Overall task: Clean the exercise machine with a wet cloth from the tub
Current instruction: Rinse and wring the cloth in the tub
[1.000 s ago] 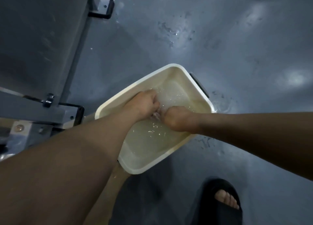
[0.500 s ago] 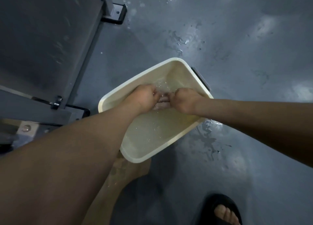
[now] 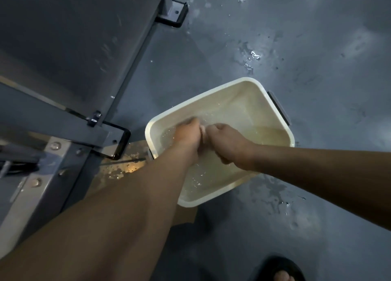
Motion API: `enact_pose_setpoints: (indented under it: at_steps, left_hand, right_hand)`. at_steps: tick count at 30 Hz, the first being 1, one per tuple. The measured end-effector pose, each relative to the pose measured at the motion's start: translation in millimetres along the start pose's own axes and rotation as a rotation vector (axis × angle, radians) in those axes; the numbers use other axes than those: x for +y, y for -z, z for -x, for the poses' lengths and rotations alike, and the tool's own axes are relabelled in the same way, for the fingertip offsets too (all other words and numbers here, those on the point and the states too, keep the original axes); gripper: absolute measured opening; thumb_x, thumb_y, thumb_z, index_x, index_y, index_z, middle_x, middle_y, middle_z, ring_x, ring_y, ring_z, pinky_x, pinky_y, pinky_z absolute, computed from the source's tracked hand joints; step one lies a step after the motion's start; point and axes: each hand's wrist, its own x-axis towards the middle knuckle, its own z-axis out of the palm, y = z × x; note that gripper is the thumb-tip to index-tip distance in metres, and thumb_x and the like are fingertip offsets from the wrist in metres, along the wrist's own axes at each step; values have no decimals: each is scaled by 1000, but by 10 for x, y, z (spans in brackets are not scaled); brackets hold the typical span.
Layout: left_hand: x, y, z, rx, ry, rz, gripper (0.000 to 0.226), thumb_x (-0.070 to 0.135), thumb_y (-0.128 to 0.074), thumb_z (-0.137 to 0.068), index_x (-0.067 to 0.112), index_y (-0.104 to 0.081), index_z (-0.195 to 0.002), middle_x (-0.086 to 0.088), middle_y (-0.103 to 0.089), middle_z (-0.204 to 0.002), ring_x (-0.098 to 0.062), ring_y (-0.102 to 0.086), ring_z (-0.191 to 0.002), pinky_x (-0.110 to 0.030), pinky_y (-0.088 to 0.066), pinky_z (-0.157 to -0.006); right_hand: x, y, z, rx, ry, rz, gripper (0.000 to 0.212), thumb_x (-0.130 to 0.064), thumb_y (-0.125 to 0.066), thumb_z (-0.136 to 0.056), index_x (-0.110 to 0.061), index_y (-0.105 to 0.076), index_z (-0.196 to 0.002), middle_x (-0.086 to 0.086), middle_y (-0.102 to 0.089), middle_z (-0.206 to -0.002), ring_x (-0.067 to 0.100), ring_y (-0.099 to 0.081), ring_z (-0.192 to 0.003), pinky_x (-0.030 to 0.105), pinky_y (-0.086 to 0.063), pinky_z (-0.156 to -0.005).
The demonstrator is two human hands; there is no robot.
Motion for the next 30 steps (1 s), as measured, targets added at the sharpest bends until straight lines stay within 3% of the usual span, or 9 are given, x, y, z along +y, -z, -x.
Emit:
enact_pose_setpoints:
  at_steps: [3, 8, 12, 15, 18, 21, 25, 28, 30]
  left_hand:
    - [55, -27, 41, -76, 90, 24, 23, 24, -52, -95, 19, -54, -72, 0, -45, -52, -15, -39, -38, -15, -30, -44]
    - [11, -148, 135, -160, 169, 135, 32, 35, -50, -98, 18, -63, -75, -4, -61, -83, -22, -55, -82, -30, -42, -72]
    - [-21, -190, 242, -204, 119, 61, 39, 29, -50, -99, 20, -47, -61, 2, -37, -49, -14, -33, -38, -16, -25, -41]
    - [-36, -179, 264, -226, 48, -7, 37, 23, -40, -101, 19, -44, -65, -2, -35, -51, -14, -24, -34, -14, -16, -41]
    - [-49, -123, 166, -99, -96, -90, 30, 33, -44, -92, 16, -53, -70, -6, -53, -56, -22, -43, -43, -24, -35, -46]
    - [-173, -106, -88, 23, -105, -209, 47, 47, -48, -80, 11, -69, -103, -16, -73, -101, -36, -69, -90, -49, -59, -84]
    - [-263, -48, -147, -1, -48, -46, 38, 38, -56, -80, 18, -69, -109, -11, -74, -98, -33, -72, -87, -54, -62, -82]
    - [-133, 24, 17, -59, -4, 99, 26, 34, -59, -80, 16, -59, -98, -6, -66, -78, -25, -63, -69, -35, -56, -68]
    - [-46, 50, 105, -143, 63, 69, 12, 23, -48, -92, 19, -50, -81, -1, -47, -55, -17, -44, -49, -21, -35, -50]
  right_hand:
    - [-31, -13, 111, 134, 164, 71, 44, -39, -41, -101, -16, -63, -72, 4, -71, -72, 13, -64, -61, 28, -48, -58]
    - [-59, -46, 27, 310, 158, 146, 54, -49, -41, -105, -15, -63, -69, 1, -69, -68, 16, -66, -68, 27, -50, -64]
    - [-10, 107, -138, 319, 21, 178, 58, -46, -31, -108, -14, -62, -70, 6, -67, -73, 27, -65, -77, 31, -46, -71]
    - [53, 198, -229, 280, -59, 338, 60, -47, -26, -111, -8, -67, -88, 12, -71, -88, 32, -64, -92, 32, -45, -80]
    - [33, 182, -303, 351, -109, 379, 57, -47, -25, -110, -5, -63, -114, 21, -68, -116, 37, -61, -113, 36, -44, -91]
    - [-42, 129, -274, 211, -219, 402, 54, -47, -31, -108, -7, -48, -139, 22, -52, -139, 38, -53, -124, 38, -44, -96]
    - [-55, 49, -85, -62, -157, 234, 37, -30, -40, -105, -9, -64, -87, 14, -60, -79, 23, -50, -56, 25, -35, -49]
    - [-117, 35, 84, 13, -59, 172, 42, -32, -35, -103, -11, -60, -76, 6, -53, -61, 19, -43, -48, 24, -33, -48]
    - [-159, 7, 151, 47, 58, 203, 45, -33, -38, -99, -16, -61, -64, -1, -60, -57, 13, -50, -49, 24, -39, -52]
